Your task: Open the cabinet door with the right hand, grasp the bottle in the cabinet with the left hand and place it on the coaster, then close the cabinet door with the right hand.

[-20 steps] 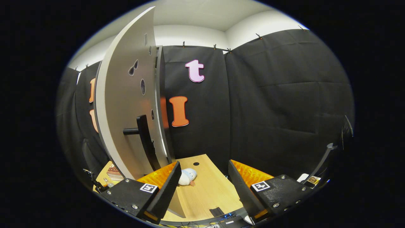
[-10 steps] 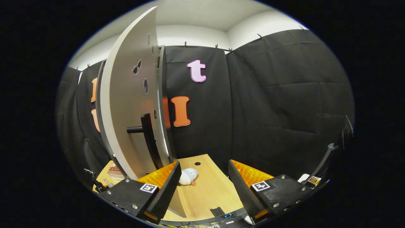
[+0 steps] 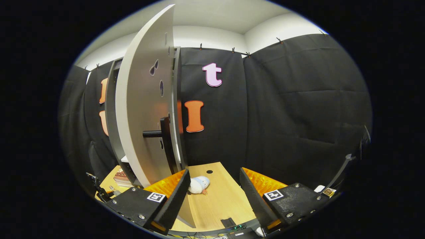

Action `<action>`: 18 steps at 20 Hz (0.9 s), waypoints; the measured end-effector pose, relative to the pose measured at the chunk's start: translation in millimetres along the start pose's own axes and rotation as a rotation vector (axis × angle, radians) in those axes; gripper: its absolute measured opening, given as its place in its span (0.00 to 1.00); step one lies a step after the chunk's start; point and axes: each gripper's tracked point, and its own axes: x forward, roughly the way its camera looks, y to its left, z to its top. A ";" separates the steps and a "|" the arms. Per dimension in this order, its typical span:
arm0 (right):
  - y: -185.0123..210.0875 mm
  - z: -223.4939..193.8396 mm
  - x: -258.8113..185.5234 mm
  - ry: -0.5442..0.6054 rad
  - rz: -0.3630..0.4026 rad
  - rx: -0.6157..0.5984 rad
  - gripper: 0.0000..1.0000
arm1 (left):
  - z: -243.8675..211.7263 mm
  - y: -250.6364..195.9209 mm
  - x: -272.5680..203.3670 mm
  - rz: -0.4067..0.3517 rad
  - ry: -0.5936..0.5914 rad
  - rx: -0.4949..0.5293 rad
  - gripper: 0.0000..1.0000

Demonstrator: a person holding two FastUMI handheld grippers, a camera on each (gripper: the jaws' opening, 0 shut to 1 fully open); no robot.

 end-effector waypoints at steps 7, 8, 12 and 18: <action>-0.8 1.2 0.4 -0.011 0.009 -0.057 0.97 | 17.1 11.9 -38.8 0.015 -0.016 -0.007 0.98; 0.7 0.4 0.2 -0.010 0.014 -0.052 0.97 | 22.2 17.3 -46.8 0.021 -0.019 -0.012 0.98; 14.5 0.1 -1.5 -0.005 0.047 -0.015 0.88 | 54.6 41.4 -83.2 0.046 -0.053 -0.017 0.98; 31.2 0.3 -3.5 -0.003 0.093 -0.006 0.88 | 120.1 87.6 -137.5 0.104 -0.099 0.007 0.98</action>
